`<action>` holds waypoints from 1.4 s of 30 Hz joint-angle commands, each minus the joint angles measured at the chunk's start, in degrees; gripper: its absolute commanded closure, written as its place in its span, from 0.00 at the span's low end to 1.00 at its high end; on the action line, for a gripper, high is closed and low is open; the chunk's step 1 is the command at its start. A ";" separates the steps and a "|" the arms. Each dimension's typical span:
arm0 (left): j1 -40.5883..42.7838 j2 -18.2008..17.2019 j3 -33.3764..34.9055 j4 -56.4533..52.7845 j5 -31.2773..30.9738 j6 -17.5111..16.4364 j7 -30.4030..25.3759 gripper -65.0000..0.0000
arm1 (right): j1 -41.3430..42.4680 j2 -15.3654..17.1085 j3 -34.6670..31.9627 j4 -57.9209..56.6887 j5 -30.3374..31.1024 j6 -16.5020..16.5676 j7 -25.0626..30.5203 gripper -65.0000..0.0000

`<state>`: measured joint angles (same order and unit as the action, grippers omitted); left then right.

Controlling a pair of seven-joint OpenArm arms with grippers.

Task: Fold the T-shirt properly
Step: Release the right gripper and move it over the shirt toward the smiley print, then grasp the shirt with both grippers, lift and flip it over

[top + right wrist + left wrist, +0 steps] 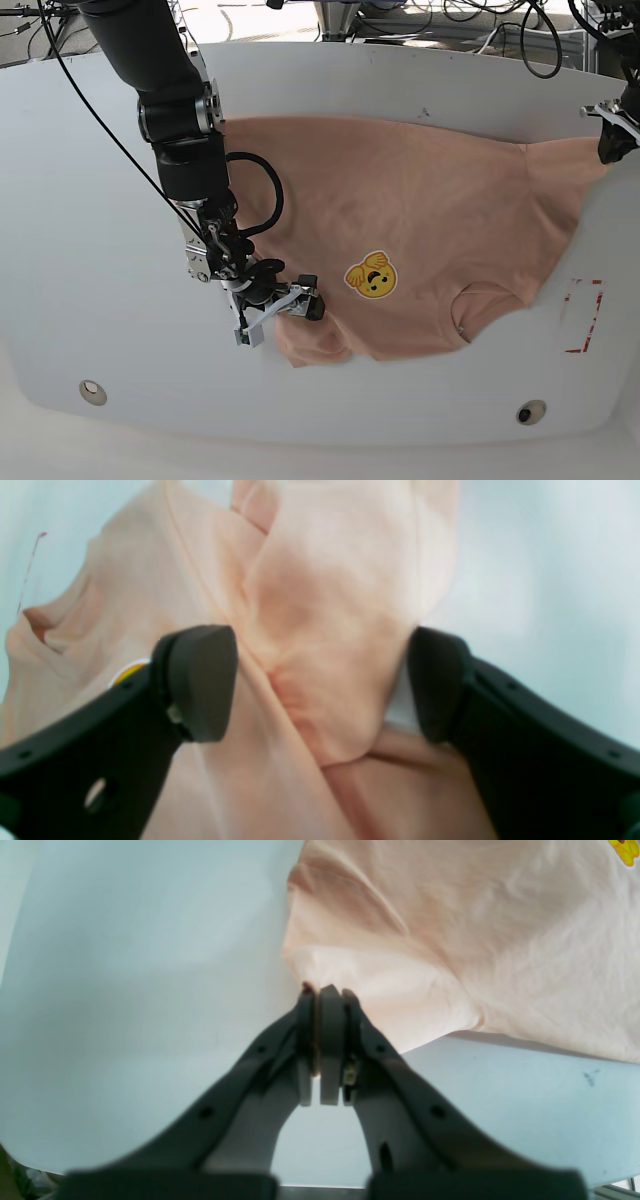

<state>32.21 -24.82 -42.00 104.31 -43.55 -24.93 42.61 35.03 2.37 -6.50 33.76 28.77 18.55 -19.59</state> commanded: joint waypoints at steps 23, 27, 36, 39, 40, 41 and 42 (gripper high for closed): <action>-7.11 -1.34 6.53 0.61 2.80 -0.08 -0.19 1.00 | 2.12 2.42 0.04 11.03 0.02 -0.13 -5.68 1.00; -12.56 -1.07 9.51 0.70 5.35 -0.08 2.53 1.00 | 0.18 4.97 1.01 20.62 0.28 -0.22 -10.95 1.00; -27.41 -0.81 13.65 0.70 9.84 0.00 8.86 1.00 | -2.10 9.36 6.90 37.49 -0.07 -0.22 -21.42 1.00; -32.43 -0.81 14.79 0.79 10.10 0.09 9.65 1.00 | -2.10 11.21 7.34 41.45 -0.07 -0.22 -23.00 1.00; -34.18 -0.81 15.32 0.79 10.10 0.09 9.65 1.00 | -1.93 12.09 7.34 42.68 0.10 -0.22 -23.17 1.00; -35.59 -0.81 15.76 0.79 10.10 0.18 9.65 1.00 | -1.75 12.79 7.34 43.56 0.37 -0.22 -23.17 1.00; -37.52 -0.81 16.37 0.79 10.10 0.18 9.65 1.00 | -1.58 13.67 7.25 44.35 0.46 -0.13 -23.26 1.00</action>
<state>-1.91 -24.38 -25.87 104.05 -32.82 -24.95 53.67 30.98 14.09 0.49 75.46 28.34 18.04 -44.23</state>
